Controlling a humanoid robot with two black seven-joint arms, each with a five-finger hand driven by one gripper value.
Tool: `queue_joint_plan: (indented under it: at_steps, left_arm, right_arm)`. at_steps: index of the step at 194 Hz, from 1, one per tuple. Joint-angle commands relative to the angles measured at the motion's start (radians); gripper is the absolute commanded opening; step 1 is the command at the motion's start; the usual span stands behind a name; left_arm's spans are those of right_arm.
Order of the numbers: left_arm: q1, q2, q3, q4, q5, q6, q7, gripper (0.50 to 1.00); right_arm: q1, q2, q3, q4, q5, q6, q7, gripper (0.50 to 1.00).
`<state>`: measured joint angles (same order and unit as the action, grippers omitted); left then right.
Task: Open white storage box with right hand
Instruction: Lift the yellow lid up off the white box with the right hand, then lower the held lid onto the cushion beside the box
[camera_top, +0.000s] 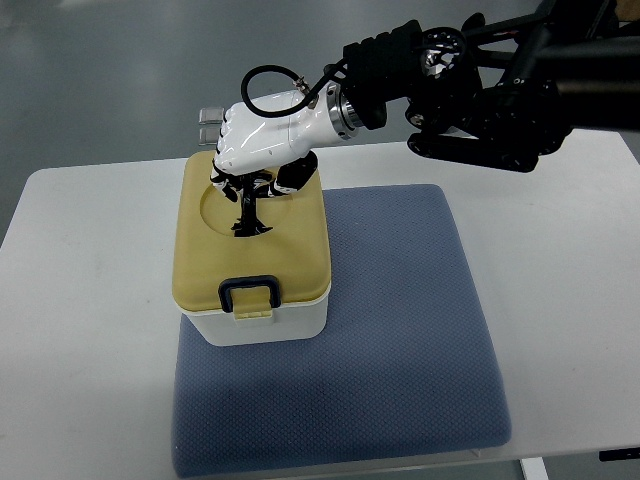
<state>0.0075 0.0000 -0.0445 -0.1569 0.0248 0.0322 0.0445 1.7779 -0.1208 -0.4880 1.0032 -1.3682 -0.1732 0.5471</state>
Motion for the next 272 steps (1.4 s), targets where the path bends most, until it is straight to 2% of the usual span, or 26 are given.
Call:
queue_joint_plan:
  at_steps: [1,9,48,74,105,165,208,272]
  left_arm:
    - [0.000,0.000,0.000,0.000,0.000,0.000,0.000,1.000]
    - [0.000,0.000,0.000,0.000,0.001,0.000,0.000,1.000]
    - [0.000,0.000,0.000,0.000,0.000,0.000,0.000,1.000]
    - [0.000,0.000,0.000,0.000,0.000,0.000,0.000,1.000]
    - [0.000,0.000,0.000,0.000,0.000,0.000,0.000,1.000]
    - [0.000,0.000,0.000,0.000,0.001,0.000,0.000,1.000]
    - [0.000,0.000,0.000,0.000,0.001,0.000,0.000,1.000]
    - [0.000,0.000,0.000,0.000,0.000,0.000,0.000,1.000]
  right_arm:
    - [0.000,0.001,0.000,0.002,0.000,-0.011,0.004,0.529]
    - [0.002,0.001,0.002,0.000,0.000,-0.015,0.005,0.500]
    - [0.002,0.003,0.006,0.003,0.000,-0.061,0.014,0.500]
    - [0.009,-0.002,0.019,0.005,0.005,-0.123,0.022,0.500]
    - [0.017,-0.028,0.020,0.005,0.009,-0.132,0.040,0.500]
    - [0.000,-0.261,0.037,0.006,0.011,-0.123,0.064,0.500]
    - [-0.092,-0.410,0.105,0.008,0.000,-0.114,0.064,0.500]
    - [-0.233,-0.530,0.129,0.006,-0.031,-0.120,0.064,0.500]
